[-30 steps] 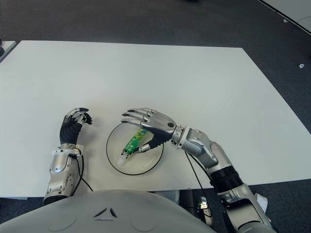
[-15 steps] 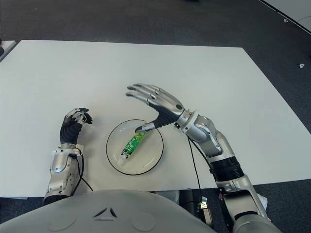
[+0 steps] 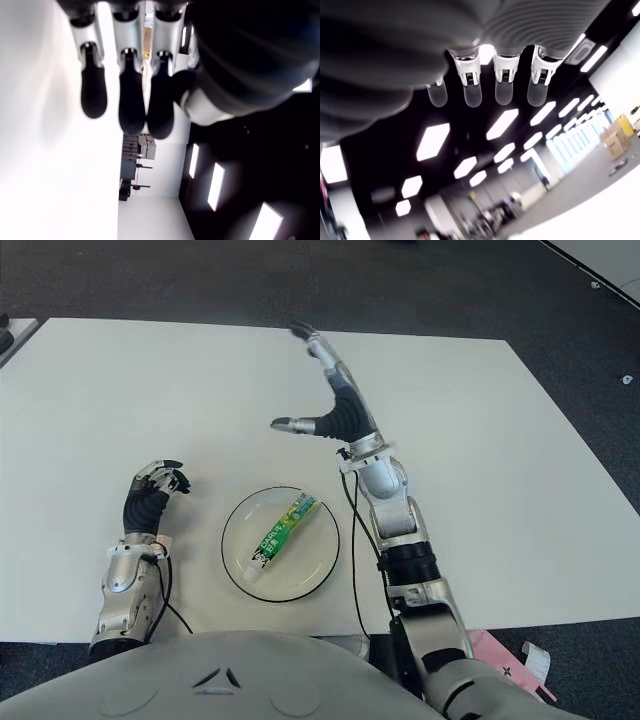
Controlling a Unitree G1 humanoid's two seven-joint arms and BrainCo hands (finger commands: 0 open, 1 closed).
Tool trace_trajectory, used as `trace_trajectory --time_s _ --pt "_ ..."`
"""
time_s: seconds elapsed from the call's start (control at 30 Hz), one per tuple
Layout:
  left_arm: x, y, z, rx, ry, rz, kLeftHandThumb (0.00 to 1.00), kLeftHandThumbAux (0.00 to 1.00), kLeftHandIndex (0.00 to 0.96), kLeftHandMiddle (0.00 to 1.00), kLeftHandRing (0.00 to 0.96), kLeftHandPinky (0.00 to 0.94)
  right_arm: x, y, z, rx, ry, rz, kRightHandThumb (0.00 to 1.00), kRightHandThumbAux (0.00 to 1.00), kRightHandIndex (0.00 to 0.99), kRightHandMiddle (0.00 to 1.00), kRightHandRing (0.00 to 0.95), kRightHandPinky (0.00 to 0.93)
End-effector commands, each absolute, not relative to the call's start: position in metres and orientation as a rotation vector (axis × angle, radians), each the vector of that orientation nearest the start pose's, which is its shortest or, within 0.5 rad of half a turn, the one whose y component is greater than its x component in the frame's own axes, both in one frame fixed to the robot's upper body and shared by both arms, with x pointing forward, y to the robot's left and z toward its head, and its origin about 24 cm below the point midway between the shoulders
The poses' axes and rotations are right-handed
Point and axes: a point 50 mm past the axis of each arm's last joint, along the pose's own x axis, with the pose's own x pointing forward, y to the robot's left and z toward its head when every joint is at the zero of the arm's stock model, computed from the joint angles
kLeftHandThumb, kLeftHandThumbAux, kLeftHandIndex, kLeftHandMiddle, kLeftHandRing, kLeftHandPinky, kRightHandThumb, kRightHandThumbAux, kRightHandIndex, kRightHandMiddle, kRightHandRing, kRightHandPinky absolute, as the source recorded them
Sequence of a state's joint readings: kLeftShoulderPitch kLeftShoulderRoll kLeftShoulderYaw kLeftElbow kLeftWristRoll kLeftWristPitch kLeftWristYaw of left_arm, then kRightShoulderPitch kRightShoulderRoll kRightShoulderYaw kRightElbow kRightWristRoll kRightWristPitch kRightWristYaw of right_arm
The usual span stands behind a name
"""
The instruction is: Put the toothpaste on the table into the plate.
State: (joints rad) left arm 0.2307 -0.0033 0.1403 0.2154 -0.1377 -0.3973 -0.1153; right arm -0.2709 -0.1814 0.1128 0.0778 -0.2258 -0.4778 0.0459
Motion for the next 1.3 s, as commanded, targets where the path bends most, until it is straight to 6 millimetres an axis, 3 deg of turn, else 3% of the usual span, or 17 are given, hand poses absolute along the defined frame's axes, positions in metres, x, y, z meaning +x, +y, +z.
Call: trace_trajectory --time_s 0.03,0.27,0.5,0.7,1.17,1.2,1.3 --pt "0.188 0.195 -0.020 -0.093 0.041 0.139 0.696 0.721 0.433 0.601 0.581 0.568 0.283 -0.135 0.116 -0.297 -0.536 0.148 0.028 0.731 0.214 0.138 0.096 0.087" --pt "0.188 0.195 -0.020 -0.109 0.044 0.130 0.696 0.720 0.433 0.606 0.589 0.572 0.290 -0.141 0.119 -0.207 -0.466 0.027 0.003 0.815 0.302 0.234 0.173 0.111" --pt "0.189 0.195 -0.021 -0.118 0.054 0.140 0.699 0.720 0.434 0.611 0.591 0.575 0.283 -0.154 0.098 -0.100 -0.386 -0.048 0.000 0.885 0.342 0.295 0.259 0.284" --pt "0.190 0.194 -0.019 -0.116 0.040 0.146 0.700 0.719 0.435 0.615 0.596 0.575 0.275 -0.157 0.085 -0.009 -0.332 -0.085 0.003 0.965 0.370 0.348 0.324 0.352" --pt "0.191 0.195 -0.018 -0.104 0.059 0.141 0.699 0.719 0.435 0.612 0.593 0.573 0.261 -0.157 0.060 0.031 -0.251 -0.091 0.175 0.998 0.424 0.416 0.402 0.412" --pt "0.191 0.195 -0.018 -0.104 0.059 0.141 0.700 0.719 0.435 0.613 0.595 0.574 0.261 -0.157 0.059 0.031 -0.248 -0.087 0.362 0.904 0.423 0.420 0.405 0.413" --pt "0.191 0.195 -0.018 -0.104 0.060 0.140 0.700 0.719 0.435 0.615 0.597 0.576 0.258 -0.158 0.055 0.030 -0.238 -0.081 0.587 0.790 0.421 0.424 0.409 0.413"
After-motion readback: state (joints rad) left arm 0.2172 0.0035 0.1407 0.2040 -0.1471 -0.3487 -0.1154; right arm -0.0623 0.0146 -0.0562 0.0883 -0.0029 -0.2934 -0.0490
